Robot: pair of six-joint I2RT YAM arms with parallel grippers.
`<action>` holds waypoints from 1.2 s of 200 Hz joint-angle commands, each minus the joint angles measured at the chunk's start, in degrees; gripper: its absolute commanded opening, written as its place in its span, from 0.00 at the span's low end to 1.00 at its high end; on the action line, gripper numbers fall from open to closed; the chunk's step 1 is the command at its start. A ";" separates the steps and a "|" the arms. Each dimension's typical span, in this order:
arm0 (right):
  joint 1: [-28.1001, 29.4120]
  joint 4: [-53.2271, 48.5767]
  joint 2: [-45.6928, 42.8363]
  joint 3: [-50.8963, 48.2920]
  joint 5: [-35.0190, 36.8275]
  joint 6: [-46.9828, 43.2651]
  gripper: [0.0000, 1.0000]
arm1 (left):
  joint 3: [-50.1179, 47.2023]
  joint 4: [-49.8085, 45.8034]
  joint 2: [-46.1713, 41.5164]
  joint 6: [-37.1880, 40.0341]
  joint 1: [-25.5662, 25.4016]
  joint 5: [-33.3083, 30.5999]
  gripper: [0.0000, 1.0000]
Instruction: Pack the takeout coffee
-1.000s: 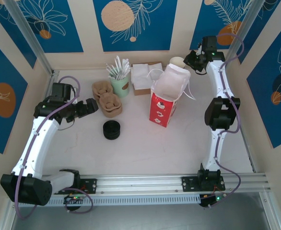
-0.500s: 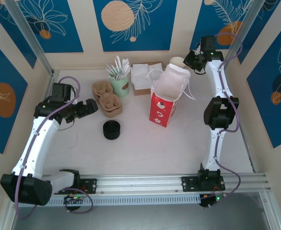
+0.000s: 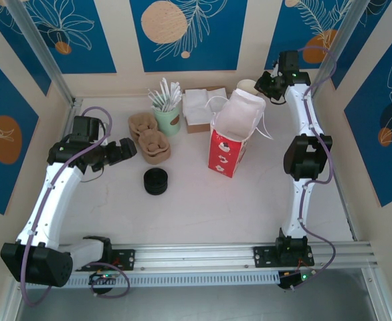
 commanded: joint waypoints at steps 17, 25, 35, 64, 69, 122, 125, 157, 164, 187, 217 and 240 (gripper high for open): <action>0.51 -1.97 1.20 2.42 0.99 -1.16 0.16 | -0.41 -1.37 -0.87 0.42 -0.14 -0.84 1.00; 0.54 -2.23 1.12 2.64 1.07 -1.32 0.15 | -0.45 -1.37 -0.87 0.44 -0.06 -0.84 1.00; 0.60 -2.71 1.11 3.17 1.25 -1.63 0.13 | -0.45 -1.39 -0.87 0.42 -0.10 -0.92 1.00; 0.62 -4.20 0.51 4.95 1.12 -1.92 0.07 | -0.45 -1.43 -0.82 0.33 -0.06 -0.76 1.00; 0.62 -4.45 0.34 5.24 1.04 -1.92 0.06 | -0.45 -1.46 -0.86 0.32 -0.12 -0.71 1.00; 0.71 -6.60 -2.76 8.50 0.18 -2.35 0.03 | -0.61 -1.38 -1.22 0.24 -0.08 -0.73 1.00; 0.72 -6.77 -2.98 8.79 0.12 -2.43 0.03 | -0.60 -1.36 -1.22 0.24 -0.04 -0.60 1.00; 0.67 -8.46 -5.18 11.50 0.12 -2.56 0.02 | -0.52 -1.33 -1.47 0.15 -0.12 -0.44 1.00; 0.62 -8.45 -5.91 11.80 0.11 -2.49 0.01 | -0.54 -1.33 -1.55 0.18 -0.12 -0.40 1.00; 0.12 -8.85 -7.55 13.48 -1.18 -1.51 0.01 | -0.48 -1.46 -1.92 0.24 -0.09 -0.32 1.00; -0.53 -10.34 -10.70 14.93 -2.32 -0.81 0.00 | 0.07 -1.76 -2.93 0.11 -0.11 0.03 1.00; -0.77 -11.27 -14.56 14.91 -2.41 -1.25 0.00 | 1.24 -2.57 -3.69 0.08 -0.12 0.37 1.00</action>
